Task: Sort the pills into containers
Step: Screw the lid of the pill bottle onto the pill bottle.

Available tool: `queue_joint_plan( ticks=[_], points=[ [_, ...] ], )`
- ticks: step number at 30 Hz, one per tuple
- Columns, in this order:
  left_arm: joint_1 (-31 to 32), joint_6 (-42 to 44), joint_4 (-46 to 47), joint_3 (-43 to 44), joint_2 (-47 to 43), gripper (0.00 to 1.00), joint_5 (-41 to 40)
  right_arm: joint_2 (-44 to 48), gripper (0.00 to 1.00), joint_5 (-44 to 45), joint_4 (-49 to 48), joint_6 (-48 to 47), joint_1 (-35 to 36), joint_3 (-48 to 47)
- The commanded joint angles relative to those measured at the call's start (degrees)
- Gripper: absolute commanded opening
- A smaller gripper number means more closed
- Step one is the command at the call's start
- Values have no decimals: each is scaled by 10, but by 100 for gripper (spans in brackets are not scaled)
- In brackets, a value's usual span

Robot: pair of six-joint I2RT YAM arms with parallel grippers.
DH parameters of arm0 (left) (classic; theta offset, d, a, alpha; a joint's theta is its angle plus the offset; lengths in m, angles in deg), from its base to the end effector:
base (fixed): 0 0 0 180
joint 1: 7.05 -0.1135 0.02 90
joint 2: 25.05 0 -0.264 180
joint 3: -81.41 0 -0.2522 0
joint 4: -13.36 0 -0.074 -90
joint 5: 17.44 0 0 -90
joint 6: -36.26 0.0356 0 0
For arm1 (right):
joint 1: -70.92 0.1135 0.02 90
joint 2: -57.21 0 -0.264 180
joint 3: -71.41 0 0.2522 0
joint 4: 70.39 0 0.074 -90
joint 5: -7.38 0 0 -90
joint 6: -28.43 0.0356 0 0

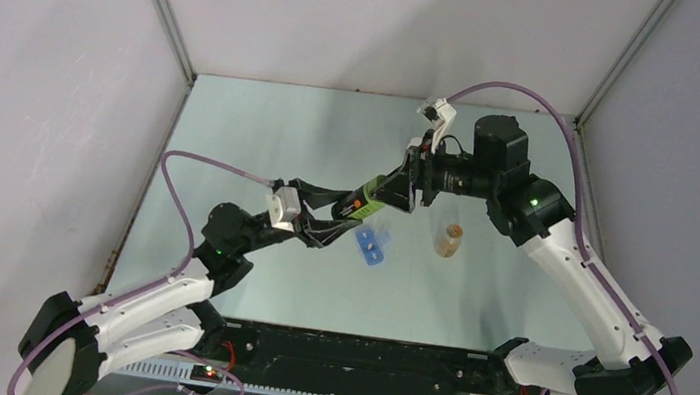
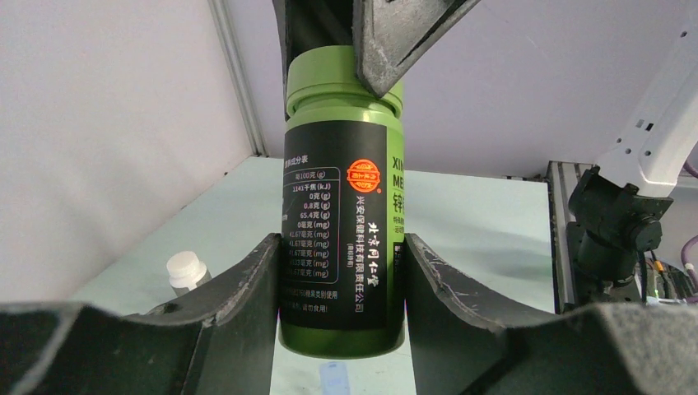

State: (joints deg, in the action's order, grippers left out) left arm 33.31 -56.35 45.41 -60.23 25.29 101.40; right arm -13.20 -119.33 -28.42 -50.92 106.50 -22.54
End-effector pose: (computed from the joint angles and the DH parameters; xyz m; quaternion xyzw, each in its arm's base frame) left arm 0.1390 -0.1407 0.3005 0.3727 0.4592 -0.4235 0.6863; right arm 0.1991 0.1686 0.4305 -0.3460 0.7121 0.4528 0.4102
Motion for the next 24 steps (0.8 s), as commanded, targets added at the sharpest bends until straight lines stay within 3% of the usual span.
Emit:
queue_joint_plan(
  ticks=[1, 6, 10, 15, 17, 18, 19, 21, 24],
  points=[
    [1, -12, 60, 31, -2, 0, 7, -9, 61, -18, -1, 40, 0, -26],
    [1, -13, 66, 30, 0, 0, 5, -16, 40, 3, -8, 118, 4, -23],
    [2, -13, 70, 27, 3, 0, 1, -14, 35, 71, -25, 239, 13, -1],
    [1, -8, 64, 24, 4, 0, -7, -7, 35, 172, -21, 306, 51, 5],
    [2, -7, 61, 24, 5, 0, -7, -8, 50, 185, -18, 315, 57, 5],
    [2, -6, 61, 23, 5, 0, -8, -6, 71, 189, -16, 312, 59, 5],
    [2, -6, 61, 23, 6, 0, -9, -2, 84, 193, -17, 297, 62, 5],
    [2, -6, 60, 21, 7, 0, -11, 11, 94, 196, -23, 268, 62, 7],
    [2, -8, 60, 20, 8, 0, -10, 29, 98, 185, -31, 227, 56, 8]
  ],
)
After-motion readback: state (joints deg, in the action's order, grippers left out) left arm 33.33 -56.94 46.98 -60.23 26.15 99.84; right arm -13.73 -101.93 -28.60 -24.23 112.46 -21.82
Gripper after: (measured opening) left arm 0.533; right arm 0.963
